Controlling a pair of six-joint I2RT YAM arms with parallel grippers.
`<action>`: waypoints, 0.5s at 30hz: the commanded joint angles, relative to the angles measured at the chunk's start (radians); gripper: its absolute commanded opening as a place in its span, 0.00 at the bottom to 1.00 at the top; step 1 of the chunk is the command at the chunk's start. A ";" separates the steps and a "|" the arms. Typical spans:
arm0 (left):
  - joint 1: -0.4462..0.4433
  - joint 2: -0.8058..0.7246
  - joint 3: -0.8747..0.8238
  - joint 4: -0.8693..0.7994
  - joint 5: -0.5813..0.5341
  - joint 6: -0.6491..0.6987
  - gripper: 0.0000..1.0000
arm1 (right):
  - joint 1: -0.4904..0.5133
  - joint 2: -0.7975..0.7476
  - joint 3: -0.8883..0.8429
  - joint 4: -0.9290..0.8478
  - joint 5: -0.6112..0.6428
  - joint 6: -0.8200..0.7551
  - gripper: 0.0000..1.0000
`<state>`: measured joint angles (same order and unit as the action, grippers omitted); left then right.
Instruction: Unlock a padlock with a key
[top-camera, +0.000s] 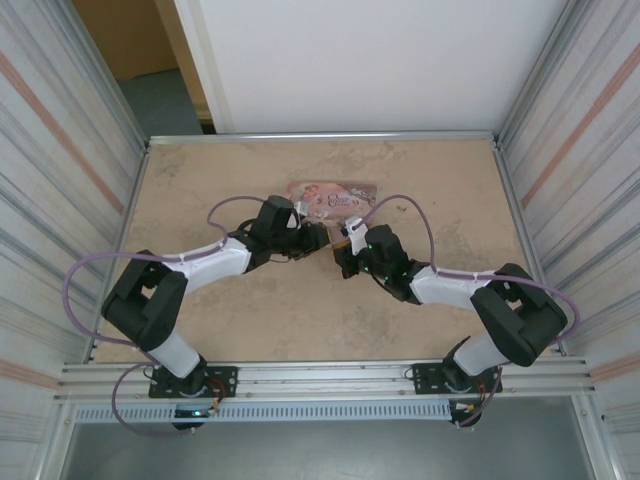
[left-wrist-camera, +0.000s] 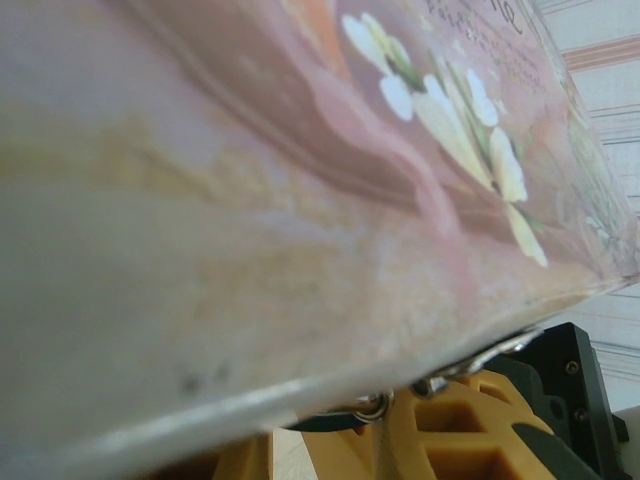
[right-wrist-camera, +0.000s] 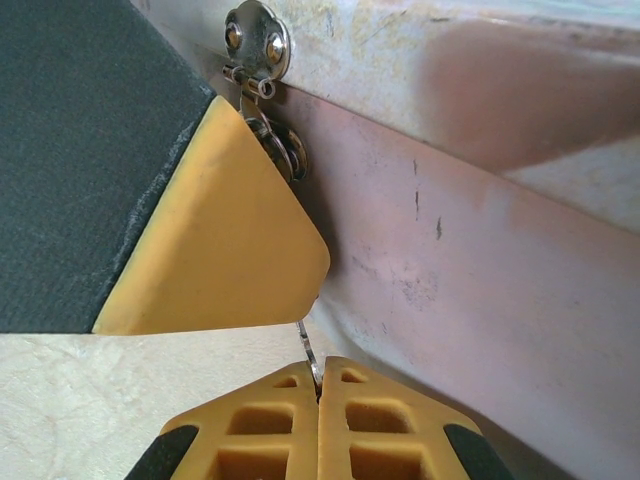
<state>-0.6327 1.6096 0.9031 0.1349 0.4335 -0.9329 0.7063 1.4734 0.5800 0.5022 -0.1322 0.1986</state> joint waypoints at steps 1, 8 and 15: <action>-0.047 -0.019 0.017 0.005 0.117 -0.004 0.01 | 0.019 -0.021 0.123 0.244 -0.100 -0.035 0.00; -0.050 -0.021 0.020 -0.013 0.132 -0.003 0.01 | -0.006 -0.012 0.133 0.256 -0.144 -0.057 0.00; -0.050 -0.027 0.014 -0.012 0.126 -0.004 0.01 | -0.057 -0.001 0.141 0.280 -0.298 0.029 0.00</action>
<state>-0.6319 1.5990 0.9073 0.1314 0.4301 -0.9474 0.6430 1.4879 0.6075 0.4923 -0.2825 0.1871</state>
